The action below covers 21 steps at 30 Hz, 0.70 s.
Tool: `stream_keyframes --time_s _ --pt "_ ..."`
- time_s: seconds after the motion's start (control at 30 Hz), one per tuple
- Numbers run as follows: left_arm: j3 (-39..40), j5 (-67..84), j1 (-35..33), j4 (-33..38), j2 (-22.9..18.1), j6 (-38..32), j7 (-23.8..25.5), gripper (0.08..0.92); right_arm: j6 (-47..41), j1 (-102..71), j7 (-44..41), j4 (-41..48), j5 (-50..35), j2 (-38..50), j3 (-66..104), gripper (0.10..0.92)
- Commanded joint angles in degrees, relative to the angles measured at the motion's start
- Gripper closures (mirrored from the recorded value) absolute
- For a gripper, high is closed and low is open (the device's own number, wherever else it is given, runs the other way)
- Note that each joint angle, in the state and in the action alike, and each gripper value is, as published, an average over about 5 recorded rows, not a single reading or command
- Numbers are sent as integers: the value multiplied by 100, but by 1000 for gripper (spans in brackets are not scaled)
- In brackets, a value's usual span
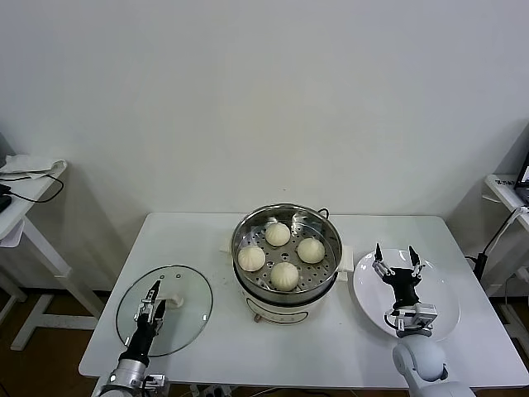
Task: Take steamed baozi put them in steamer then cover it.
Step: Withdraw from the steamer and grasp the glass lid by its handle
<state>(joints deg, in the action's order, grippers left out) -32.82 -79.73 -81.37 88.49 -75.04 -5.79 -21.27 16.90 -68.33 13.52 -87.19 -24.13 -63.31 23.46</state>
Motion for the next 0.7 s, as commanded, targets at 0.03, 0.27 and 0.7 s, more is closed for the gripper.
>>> stream_keyframes --time_s 0.03,0.27,0.7 --pt "45 33 236 -78 -18 88 109 177 36 -13 -21 31 48 -14 11 203" --pt "76 39 417 -183 -52 167 184 177 58 -11 -32 34 71 -16 25 203" --pt "121 156 561 -470 -29 258 391 235 47 31 -6 -7 73 16 43 203"
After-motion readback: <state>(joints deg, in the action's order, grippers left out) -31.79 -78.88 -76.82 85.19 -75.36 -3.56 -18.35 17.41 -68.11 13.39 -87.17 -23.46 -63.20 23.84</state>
